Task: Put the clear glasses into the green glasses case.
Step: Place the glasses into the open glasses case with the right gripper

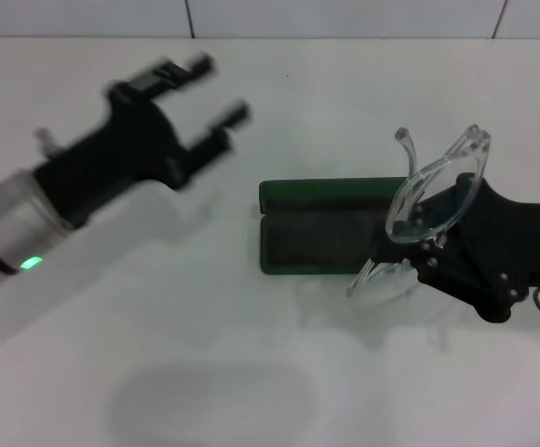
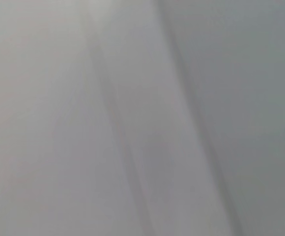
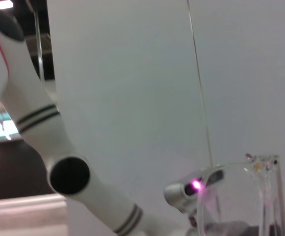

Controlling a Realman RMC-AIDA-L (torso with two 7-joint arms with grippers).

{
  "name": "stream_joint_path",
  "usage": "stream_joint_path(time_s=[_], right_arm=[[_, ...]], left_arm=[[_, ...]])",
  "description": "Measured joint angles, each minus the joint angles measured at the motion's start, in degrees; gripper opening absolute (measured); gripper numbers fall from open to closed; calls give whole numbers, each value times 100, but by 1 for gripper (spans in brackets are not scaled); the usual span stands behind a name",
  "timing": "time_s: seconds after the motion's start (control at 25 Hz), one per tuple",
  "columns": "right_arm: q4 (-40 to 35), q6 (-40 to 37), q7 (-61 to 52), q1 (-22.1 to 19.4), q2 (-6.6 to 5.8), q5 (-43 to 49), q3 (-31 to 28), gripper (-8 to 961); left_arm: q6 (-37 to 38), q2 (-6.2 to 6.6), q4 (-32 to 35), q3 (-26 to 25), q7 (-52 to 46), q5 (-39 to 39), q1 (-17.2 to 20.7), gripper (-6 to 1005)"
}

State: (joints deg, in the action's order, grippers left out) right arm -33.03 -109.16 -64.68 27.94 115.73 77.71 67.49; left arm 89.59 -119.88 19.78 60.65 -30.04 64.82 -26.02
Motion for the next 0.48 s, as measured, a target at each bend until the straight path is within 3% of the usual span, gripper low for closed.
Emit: stream_joint_path(time_s=[0.2,0.36,0.48], right_arm=[[-849,645,132,-350,23,21,129,19],[-1847,1822,-293,-700,5,127,622,19],[-3034,2689,-1081,-927,-16,807,1136,12]], left_arm=[[29,2,-150,-469,-243,-739,235,594],[6,9,-381,-490,-524,-1475,348,595],[-169,40,-493,-493,-775,-1635,356,595]])
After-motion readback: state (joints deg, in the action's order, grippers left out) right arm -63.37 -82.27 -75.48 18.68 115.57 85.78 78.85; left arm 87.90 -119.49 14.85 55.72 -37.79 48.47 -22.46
